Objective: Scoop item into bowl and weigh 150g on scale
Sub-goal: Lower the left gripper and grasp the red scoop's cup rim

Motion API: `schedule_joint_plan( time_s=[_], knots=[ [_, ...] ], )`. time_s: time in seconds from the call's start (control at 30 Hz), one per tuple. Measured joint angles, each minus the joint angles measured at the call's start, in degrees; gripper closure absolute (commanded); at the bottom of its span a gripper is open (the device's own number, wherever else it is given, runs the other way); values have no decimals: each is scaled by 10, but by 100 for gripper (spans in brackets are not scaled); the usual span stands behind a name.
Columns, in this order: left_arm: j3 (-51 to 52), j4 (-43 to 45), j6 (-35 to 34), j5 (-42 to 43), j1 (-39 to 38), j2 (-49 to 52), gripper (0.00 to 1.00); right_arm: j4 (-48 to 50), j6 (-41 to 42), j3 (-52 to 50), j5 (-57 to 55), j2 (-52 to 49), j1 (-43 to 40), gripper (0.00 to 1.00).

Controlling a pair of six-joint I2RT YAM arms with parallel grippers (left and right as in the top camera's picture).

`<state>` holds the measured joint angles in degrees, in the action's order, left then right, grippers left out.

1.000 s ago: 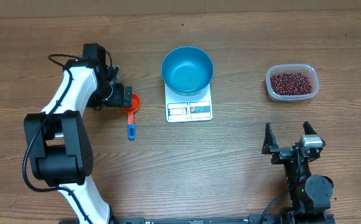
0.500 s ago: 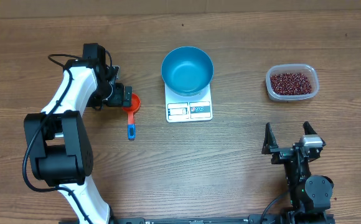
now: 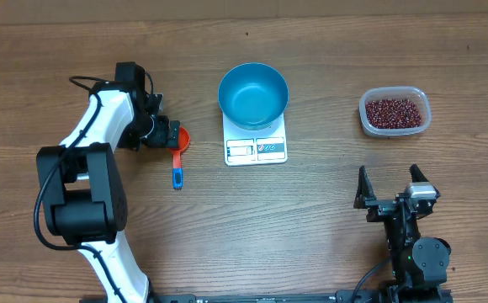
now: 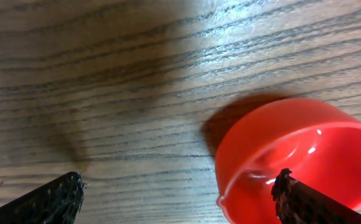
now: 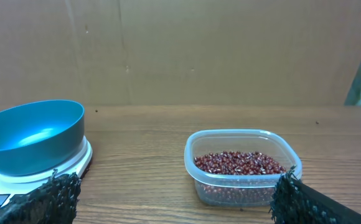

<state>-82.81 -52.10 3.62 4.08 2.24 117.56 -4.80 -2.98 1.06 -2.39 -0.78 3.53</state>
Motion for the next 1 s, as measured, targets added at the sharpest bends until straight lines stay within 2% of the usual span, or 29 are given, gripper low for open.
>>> schedule_joint_plan(
  time_s=[1.0],
  knots=[
    [0,5,0,-3,0,14,0,0,0,0,0,0,0,0]
  ],
)
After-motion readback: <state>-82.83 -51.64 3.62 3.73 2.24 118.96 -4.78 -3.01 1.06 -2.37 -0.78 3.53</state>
